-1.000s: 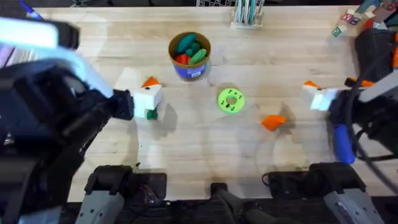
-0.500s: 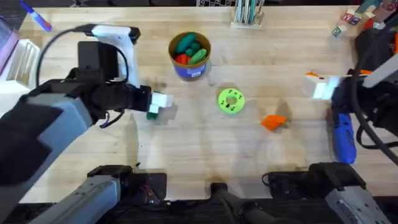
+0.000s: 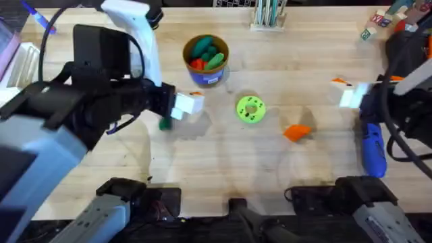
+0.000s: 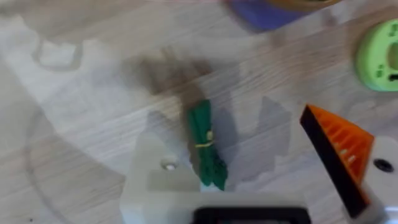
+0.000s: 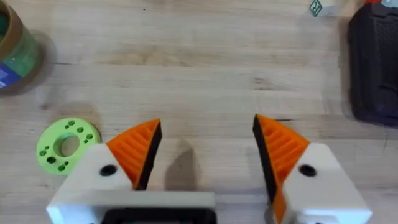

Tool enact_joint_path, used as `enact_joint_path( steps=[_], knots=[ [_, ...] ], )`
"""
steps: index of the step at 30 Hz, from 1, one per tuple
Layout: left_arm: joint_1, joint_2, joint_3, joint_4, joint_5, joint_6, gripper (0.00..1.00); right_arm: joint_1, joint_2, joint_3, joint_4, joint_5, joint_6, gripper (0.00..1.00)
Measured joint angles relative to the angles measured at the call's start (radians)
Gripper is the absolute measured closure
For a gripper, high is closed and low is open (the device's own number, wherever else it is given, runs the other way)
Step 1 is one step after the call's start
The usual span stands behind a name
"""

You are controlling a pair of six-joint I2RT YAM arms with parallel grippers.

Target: Pick up the gripper from the table and insert it into the empty holder that is missing its gripper. Then pick up a screw, insert it into the mounting hole, and use the screwdriver to tighten it. Finally, clean up the table by picking up the vegetable and placing it into the bucket.

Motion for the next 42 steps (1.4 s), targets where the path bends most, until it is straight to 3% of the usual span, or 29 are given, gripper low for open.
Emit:
enact_joint_path(
  steps=[3, 7, 10, 12, 19, 22, 28, 35, 39, 42],
  knots=[
    [-0.117, -0.094, 0.000, 0.050, 0.032, 0.000, 0.013, 0.000, 0.000, 0.000, 0.000, 0.000, 0.000, 0.103],
    [-0.249, -0.154, 0.001, 0.221, 0.079, 0.000, 0.013, 0.000, 0.000, 0.000, 0.000, 0.000, 0.000, 0.103],
    [-0.313, -0.162, 0.002, 0.293, 0.091, 0.000, 0.012, 0.000, 0.000, 0.000, -0.001, 0.000, 0.000, 0.102],
    [-0.335, -0.162, 0.004, 0.275, 0.094, 0.001, 0.012, 0.000, 0.000, 0.000, -0.001, 0.000, 0.000, 0.102],
    [-0.340, -0.160, 0.003, 0.235, 0.086, 0.000, 0.015, 0.000, 0.000, 0.000, -0.002, 0.000, 0.000, 0.102],
    [-0.340, -0.188, -0.029, 0.315, 0.063, 0.000, 0.014, 0.000, 0.000, 0.000, -0.002, 0.000, 0.000, 0.103],
    [-0.340, -0.517, -0.301, 0.499, 0.016, -0.001, 0.014, 0.000, 0.000, 0.000, -0.002, 0.000, 0.000, 0.103],
    [-0.340, -0.915, -0.579, 0.519, -0.019, -0.043, 0.015, 0.000, 0.000, 0.000, -0.003, 0.000, 0.000, 0.102],
    [-0.340, -0.965, -0.653, 0.583, -0.031, -0.095, 0.013, 0.000, 0.000, 0.000, -0.003, 0.000, 0.000, 0.104],
    [-0.340, -0.965, -0.664, 0.562, -0.031, -0.122, 0.013, 0.000, 0.000, 0.000, -0.003, 0.000, 0.000, 0.103]
  ],
)
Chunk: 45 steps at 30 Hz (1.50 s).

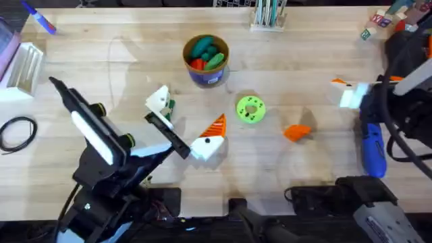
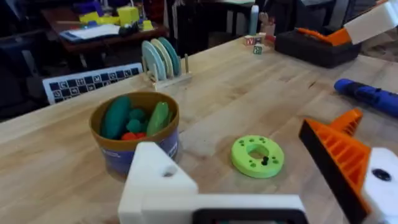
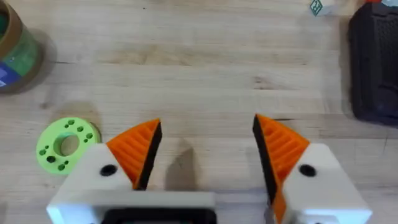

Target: Pick up the gripper from the table and insert it into the empty holder that is missing its gripper. Then pick up a screw, insert it into the mounting hole, and use the screwdriver to tighten it. Finally, clean up the table by picking up the vegetable and placing it into the bucket.

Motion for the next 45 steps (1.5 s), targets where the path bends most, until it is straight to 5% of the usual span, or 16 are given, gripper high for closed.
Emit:
enact_joint_path(
  steps=[31, 37, 45],
  knots=[
    [0.000, 0.000, 0.000, -0.030, -0.003, -0.030, 0.016, 0.000, 0.000, 0.000, 0.001, -0.001, 0.000, 0.102],
    [0.000, 0.000, 0.000, -0.030, -0.003, -0.030, 0.013, 0.000, 0.008, 0.001, -0.024, -0.141, 0.043, 0.103],
    [0.000, 0.000, 0.000, -0.030, -0.003, -0.030, 0.015, 0.121, 0.199, 0.131, -0.378, -0.273, -0.062, 0.102]
  ],
)
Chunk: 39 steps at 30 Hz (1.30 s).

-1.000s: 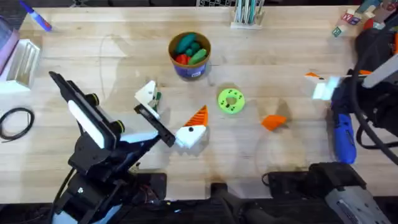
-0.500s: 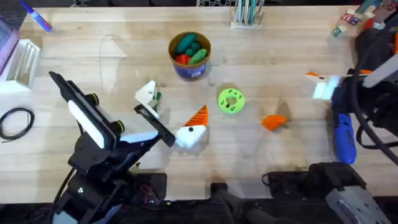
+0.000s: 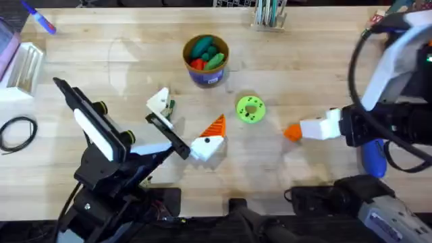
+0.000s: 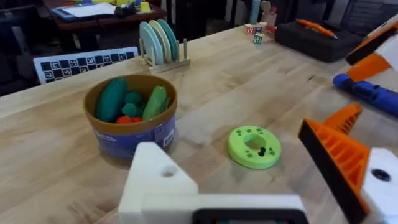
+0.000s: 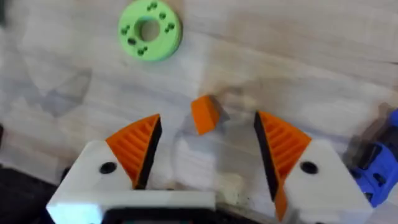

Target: Pick up the gripper from the table and insert it into the empty holder that is missing its gripper. Then pick up a screw, insert it into the mounting hole, and use the screwdriver to tighten it. Finally, clean up the table by picking up the vegetable and placing it into the bucket.

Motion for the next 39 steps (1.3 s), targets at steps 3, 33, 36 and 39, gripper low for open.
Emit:
enact_joint_path(
  steps=[3, 33, 36, 39],
  knots=[
    [0.000, 0.000, 0.000, 0.000, 0.000, 0.000, 0.014, 0.059, 0.056, 0.028, -0.052, 0.027, -0.035, 0.103],
    [0.000, 0.000, 0.000, 0.000, 0.000, 0.000, 0.013, 0.114, 0.381, 0.028, -0.045, 0.083, -0.256, 0.319],
    [0.000, 0.000, 0.000, 0.000, 0.000, 0.000, 0.013, 0.114, 0.381, 0.024, -0.035, 0.083, -0.256, 0.335],
    [0.000, 0.000, 0.000, 0.000, 0.000, 0.000, 0.014, 0.114, 0.381, 0.016, -0.030, 0.083, -0.256, 0.355]
  ],
)
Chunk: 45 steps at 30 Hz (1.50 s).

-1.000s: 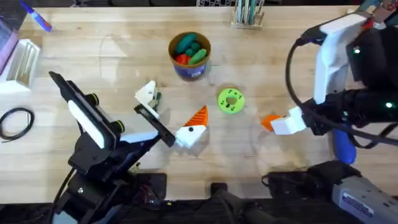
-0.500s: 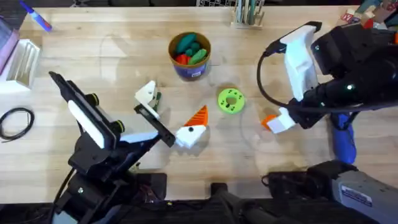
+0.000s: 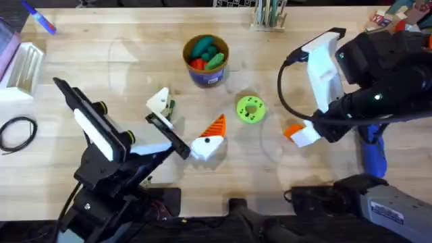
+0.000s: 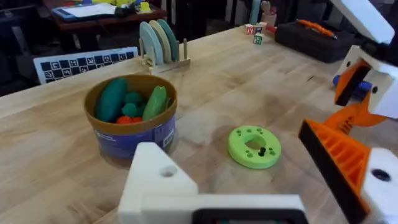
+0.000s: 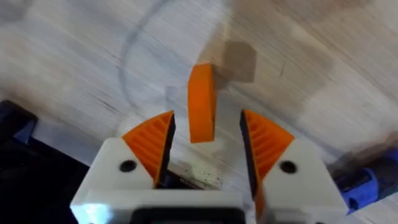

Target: Pick up the gripper from the table and insert it into the empty holder that is missing its gripper. Then pick up a screw, insert it into the mounting hole, and use the screwdriver to tighten it. Finally, clean up the table by picking up the vegetable and placing it into the bucket.

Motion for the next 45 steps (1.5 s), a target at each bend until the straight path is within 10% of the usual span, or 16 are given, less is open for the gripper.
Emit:
enact_joint_path(
  steps=[8, 13, 25, 34, 45],
  knots=[
    [0.000, 0.000, 0.000, 0.000, 0.000, 0.000, 0.015, 0.000, 0.000, -0.019, 0.025, 0.000, 0.000, 0.553],
    [0.000, 0.000, 0.000, 0.000, 0.000, 0.000, 0.013, 0.000, 0.000, -0.019, 0.032, 0.000, 0.001, 0.975],
    [0.000, 0.000, 0.000, 0.001, 0.007, 0.000, 0.015, 0.000, -0.117, 0.015, 0.043, -0.018, 0.058, 0.992],
    [0.000, 0.000, 0.000, 0.009, 0.216, 0.000, 0.015, 0.000, -0.195, -0.020, 0.466, -0.474, 0.320, 0.992],
    [0.000, 0.000, 0.000, 0.008, 0.386, -0.014, 0.015, 0.001, 0.142, -0.050, 0.683, -1.001, 0.677, 0.992]
  ],
)
